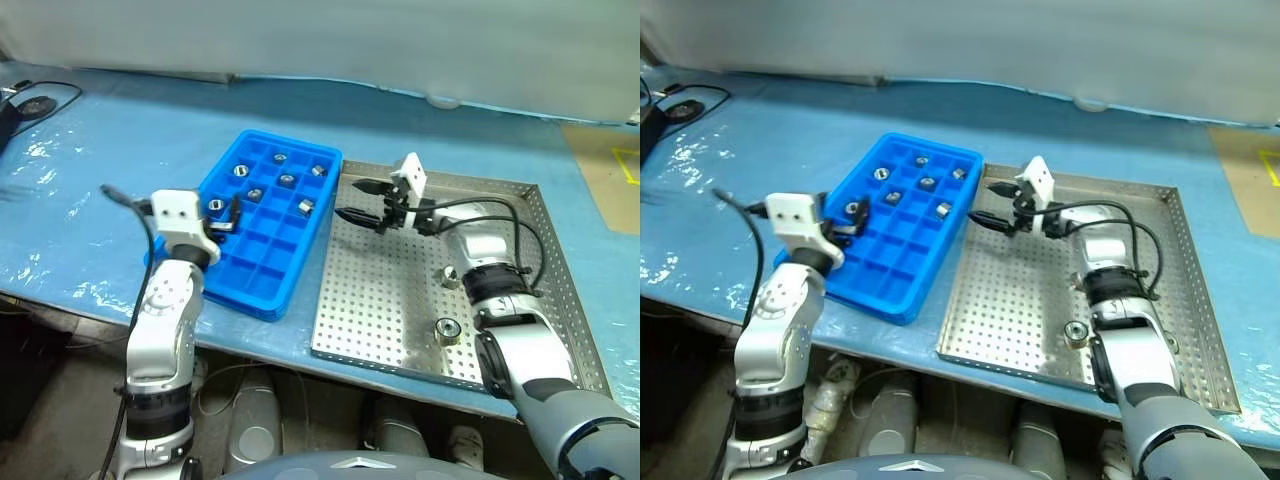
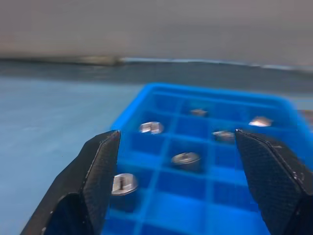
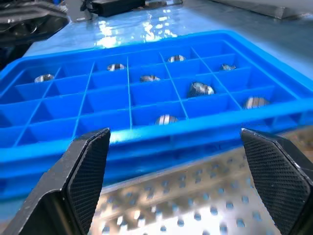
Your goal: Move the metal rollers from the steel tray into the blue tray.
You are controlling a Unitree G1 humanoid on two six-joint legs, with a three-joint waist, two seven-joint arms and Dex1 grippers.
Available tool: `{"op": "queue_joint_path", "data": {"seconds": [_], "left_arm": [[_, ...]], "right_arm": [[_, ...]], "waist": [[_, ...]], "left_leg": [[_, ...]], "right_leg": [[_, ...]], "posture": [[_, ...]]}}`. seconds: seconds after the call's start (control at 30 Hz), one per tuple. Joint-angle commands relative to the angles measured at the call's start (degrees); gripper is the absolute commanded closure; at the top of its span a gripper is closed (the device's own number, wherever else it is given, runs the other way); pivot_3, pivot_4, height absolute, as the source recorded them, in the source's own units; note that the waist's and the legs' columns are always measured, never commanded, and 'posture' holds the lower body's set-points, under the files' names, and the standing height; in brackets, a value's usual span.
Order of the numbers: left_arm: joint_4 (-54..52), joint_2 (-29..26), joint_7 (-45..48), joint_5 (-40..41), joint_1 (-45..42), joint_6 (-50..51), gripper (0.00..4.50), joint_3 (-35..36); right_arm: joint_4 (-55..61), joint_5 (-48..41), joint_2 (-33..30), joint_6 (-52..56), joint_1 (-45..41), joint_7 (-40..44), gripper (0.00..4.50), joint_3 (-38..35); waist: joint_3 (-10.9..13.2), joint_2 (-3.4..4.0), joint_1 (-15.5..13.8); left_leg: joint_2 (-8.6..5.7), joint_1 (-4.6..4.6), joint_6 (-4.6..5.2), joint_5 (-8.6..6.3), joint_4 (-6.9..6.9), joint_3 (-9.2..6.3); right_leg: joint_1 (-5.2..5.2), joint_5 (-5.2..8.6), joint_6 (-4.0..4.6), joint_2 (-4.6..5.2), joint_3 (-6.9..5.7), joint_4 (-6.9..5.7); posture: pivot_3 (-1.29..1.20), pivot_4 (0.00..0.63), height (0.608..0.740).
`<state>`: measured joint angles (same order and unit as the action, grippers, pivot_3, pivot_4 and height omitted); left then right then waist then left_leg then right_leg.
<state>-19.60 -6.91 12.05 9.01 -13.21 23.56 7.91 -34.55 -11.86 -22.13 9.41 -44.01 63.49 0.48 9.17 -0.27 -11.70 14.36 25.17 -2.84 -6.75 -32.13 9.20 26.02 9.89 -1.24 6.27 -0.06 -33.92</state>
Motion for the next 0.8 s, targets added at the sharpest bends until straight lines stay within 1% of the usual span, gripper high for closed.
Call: {"op": "queue_joint_path", "data": {"seconds": [0.03, 0.1, 0.2, 0.3, 0.37, 0.47, 0.63, 0.7, 0.8], "left_arm": [[4.11, -3.17, 9.97, 3.61, -4.12, -2.97, 0.56, -4.31], [8.44, -4.79, 15.23, 4.61, -6.77, -4.58, 0.56, -6.57], [14.54, -6.15, 20.56, 4.77, -10.21, -6.96, 0.56, -9.1], [19.58, -5.91, 25.02, 5.19, -13.61, -9.13, 0.56, -11.28], [22.76, -5.15, 27.8, 5.29, -15.76, -10.69, 0.56, -12.85], [26.83, -4.18, 30.07, 4.59, -17.85, -13.35, 0.56, -14.34], [31.69, -3.22, 30.93, 4.8, -20.4, -16.03, 0.56, -13.64], [32.48, -3.15, 31.28, 4.79, -20.65, -16.59, 0.56, -13.69], [32.32, -3.13, 31.83, 4.82, -20.12, -16.84, 0.56, -13.94]], "right_arm": [[9.35, -1.87, -4.04, 4.6, 4.27, 0.28, 0.0, -1.25], [14.21, -2.16, -6.64, 7.21, 7.76, -1.2, 0.0, -2.44], [19.79, -2.1, -9.61, 10.81, 11.76, -4.89, 0.0, -4.46], [24.8, -2.39, -12.51, 14.04, 16.04, -7.73, 0.0, -6.55], [29.27, -4.07, -14.29, 17.15, 19.95, -8.57, 0.0, -8.63], [34.88, -5.82, -16.22, 21.41, 25.14, -9.18, 0.0, -9.67], [40.56, -9.02, -15.63, 26.59, 28.69, -9.64, 0.0, -8.11], [40.33, -8.39, -14.9, 26.83, 28.37, -10.79, 0.0, -6.66], [38.19, -6.59, -14.32, 25.75, 27.44, -12.5, 0.0, -4.77]], "waist": [[0.0, 0.01, 0.12], [-0.01, 0.04, 0.76], [-0.02, 0.07, 2.14], [-0.02, 0.07, 3.5], [-0.02, 0.07, 4.35], [-0.04, 0.1, 5.65], [-0.04, 0.1, 8.48], [-0.04, 0.1, 9.2], [-0.04, 0.1, 9.36]], "left_leg": [[0.0, 0.0, 0.0, 0.0, 0.0, 0.0], [0.02, -0.04, -0.01, 0.01, 0.0, 0.02], [-0.02, -0.11, -0.02, 0.02, -0.02, 0.09], [-0.07, -0.19, -0.05, 0.03, -0.04, 0.12], [-0.07, -0.24, -0.08, 0.06, -0.05, 0.13], [-0.08, -0.35, -0.09, 0.06, -0.03, 0.2], [-0.09, -0.55, -0.09, 0.06, 0.01, 0.3], [-0.1, -0.6, -0.09, 0.06, 0.0, 0.31], [-0.1, -0.64, -0.09, 0.06, -0.01, 0.31]], "right_leg": [[0.01, 0.0, 0.0, 0.0, 0.0, -0.02], [0.02, 0.0, -0.01, -0.02, 0.02, -0.08], [0.02, -0.01, -0.01, 0.0, 0.12, -0.17], [0.02, 0.0, -0.02, 0.02, 0.19, -0.28], [0.03, 0.0, -0.03, 0.02, 0.23, -0.37], [0.02, 0.01, -0.05, 0.02, 0.32, -0.4], [0.01, 0.11, -0.2, 0.02, 0.43, -0.43], [0.01, 0.22, -0.39, 0.02, 0.44, -0.48], [0.0, 0.25, -0.44, 0.02, 0.45, -0.52]], "posture": [[0.17, 0.15, 0.74], [0.1, 0.15, 0.74], [0.05, 0.15, 0.74], [-0.01, 0.15, 0.74], [-0.09, 0.15, 0.74], [-0.12, 0.15, 0.74], [-0.15, 0.15, 0.74], [-0.15, 0.15, 0.74], [-0.14, 0.15, 0.74]]}}
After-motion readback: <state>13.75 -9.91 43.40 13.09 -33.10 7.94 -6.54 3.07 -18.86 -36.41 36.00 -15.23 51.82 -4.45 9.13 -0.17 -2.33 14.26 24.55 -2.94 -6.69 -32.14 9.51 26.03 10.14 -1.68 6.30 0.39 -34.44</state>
